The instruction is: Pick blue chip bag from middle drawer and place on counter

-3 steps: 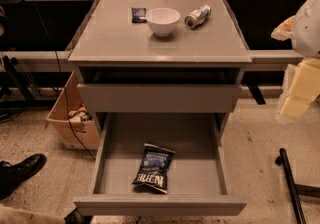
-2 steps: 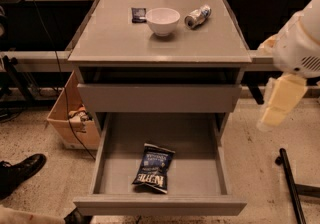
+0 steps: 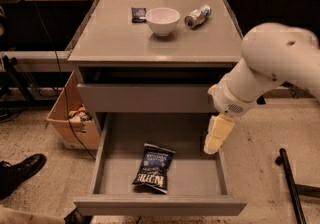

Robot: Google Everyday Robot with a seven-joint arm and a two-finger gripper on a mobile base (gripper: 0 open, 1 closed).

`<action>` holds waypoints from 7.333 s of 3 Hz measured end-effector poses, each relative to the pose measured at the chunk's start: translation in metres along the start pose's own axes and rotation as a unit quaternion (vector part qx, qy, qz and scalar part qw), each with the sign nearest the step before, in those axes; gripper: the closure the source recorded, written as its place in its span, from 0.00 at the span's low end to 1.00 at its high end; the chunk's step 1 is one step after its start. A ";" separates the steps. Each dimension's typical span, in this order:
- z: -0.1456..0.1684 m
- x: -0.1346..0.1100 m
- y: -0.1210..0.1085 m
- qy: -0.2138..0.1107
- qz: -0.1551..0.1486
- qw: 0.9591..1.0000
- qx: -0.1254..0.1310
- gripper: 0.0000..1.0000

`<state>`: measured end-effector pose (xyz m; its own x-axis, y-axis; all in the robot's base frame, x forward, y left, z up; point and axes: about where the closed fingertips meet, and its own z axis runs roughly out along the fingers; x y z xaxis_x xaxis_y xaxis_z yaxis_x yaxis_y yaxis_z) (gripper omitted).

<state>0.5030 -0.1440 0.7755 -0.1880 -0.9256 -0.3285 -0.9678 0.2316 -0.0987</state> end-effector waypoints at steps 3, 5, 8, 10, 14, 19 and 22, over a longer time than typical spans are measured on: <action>0.152 -0.019 0.019 -0.015 -0.002 0.998 -0.062 0.00; 0.241 -0.046 0.024 -0.075 0.041 0.993 -0.079 0.00; 0.377 -0.086 0.003 -0.157 0.006 0.984 -0.083 0.00; 0.428 -0.046 -0.005 -0.171 0.001 0.981 -0.091 0.00; 0.387 -0.061 -0.019 -0.211 -0.022 0.973 -0.090 0.88; 0.083 0.004 -0.015 -0.319 0.030 0.945 -0.073 1.00; -0.001 -0.100 -0.044 -0.388 -0.050 0.919 -0.044 1.00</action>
Offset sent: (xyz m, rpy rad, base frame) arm 0.0116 0.0990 -0.1997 0.0713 0.1668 0.0541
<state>0.5642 -0.0618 0.8133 0.0462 -0.4402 -0.8967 -0.9900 0.0995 -0.0998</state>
